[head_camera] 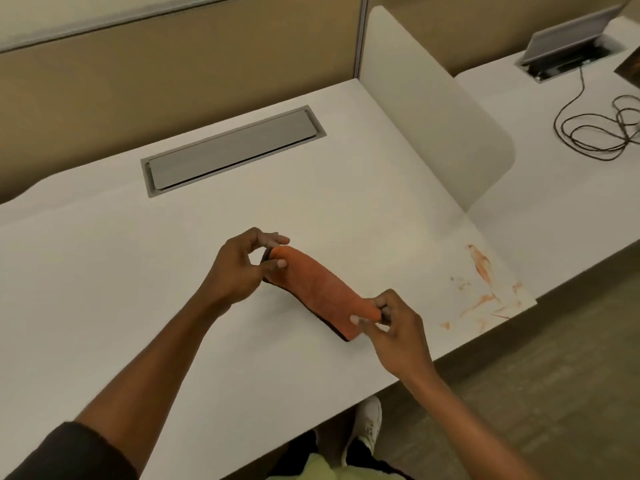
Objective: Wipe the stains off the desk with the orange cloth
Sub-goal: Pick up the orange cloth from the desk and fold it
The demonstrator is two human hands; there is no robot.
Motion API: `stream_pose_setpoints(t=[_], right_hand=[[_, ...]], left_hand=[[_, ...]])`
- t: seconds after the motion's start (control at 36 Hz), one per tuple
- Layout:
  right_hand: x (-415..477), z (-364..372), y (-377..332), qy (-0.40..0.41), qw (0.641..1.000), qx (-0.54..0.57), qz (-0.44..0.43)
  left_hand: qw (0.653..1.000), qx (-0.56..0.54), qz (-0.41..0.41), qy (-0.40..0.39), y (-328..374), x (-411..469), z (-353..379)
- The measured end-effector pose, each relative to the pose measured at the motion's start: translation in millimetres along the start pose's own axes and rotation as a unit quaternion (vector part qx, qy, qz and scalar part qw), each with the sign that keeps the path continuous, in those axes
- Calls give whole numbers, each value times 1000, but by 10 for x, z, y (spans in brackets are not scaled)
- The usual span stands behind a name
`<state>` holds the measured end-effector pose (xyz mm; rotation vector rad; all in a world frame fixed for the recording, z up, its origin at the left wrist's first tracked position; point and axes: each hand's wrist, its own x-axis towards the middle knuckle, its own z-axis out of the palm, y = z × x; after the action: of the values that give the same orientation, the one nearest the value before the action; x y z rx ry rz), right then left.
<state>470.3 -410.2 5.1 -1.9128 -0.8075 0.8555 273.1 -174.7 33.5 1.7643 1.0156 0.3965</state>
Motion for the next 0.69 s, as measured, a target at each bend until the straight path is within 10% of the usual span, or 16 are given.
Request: stream_pose_setpoints(t=[0.5, 0.69], right_hand=[[-439, -516, 710, 104, 992, -49, 57], [-434, -667, 863, 106, 938, -329, 18]], left_hand=[[985, 143, 41, -92, 420, 461, 1621], [978, 197, 23, -60, 219, 302, 1858]])
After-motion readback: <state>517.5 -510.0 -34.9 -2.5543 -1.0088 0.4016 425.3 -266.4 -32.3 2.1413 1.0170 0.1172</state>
